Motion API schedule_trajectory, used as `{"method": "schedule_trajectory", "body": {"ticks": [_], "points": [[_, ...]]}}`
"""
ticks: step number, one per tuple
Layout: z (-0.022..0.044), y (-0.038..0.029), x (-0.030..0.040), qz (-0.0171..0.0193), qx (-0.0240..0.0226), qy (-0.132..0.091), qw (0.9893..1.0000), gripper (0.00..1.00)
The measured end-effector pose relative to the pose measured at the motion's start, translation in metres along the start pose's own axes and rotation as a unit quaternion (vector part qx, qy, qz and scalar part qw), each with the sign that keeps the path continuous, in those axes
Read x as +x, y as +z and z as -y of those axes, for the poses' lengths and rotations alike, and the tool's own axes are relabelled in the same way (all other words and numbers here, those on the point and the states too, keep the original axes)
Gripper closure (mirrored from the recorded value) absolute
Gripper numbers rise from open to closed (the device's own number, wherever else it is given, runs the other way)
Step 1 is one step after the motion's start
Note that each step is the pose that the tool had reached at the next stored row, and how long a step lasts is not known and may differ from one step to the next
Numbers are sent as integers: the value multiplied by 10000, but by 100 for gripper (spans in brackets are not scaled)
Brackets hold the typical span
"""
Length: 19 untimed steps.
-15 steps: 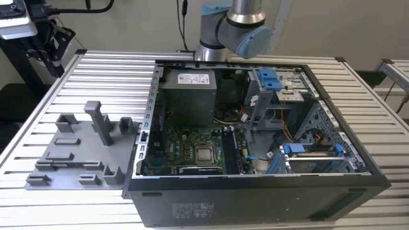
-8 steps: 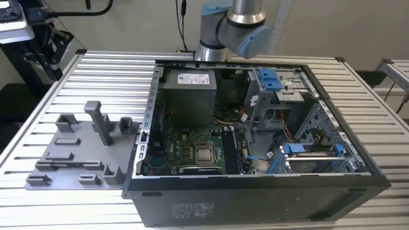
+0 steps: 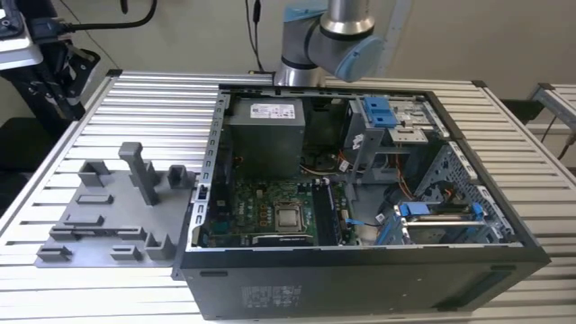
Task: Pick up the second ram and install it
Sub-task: 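Reach for the second ram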
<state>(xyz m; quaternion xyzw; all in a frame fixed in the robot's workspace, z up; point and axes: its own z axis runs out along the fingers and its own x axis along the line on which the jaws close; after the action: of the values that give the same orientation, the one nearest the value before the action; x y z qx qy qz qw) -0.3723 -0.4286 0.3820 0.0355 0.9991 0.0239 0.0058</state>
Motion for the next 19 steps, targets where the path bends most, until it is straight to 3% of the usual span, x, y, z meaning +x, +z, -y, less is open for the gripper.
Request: {"method": "schedule_trajectory", "body": {"ticks": [19], "points": [[458,66,-31,0,0,0,10000,89]]}}
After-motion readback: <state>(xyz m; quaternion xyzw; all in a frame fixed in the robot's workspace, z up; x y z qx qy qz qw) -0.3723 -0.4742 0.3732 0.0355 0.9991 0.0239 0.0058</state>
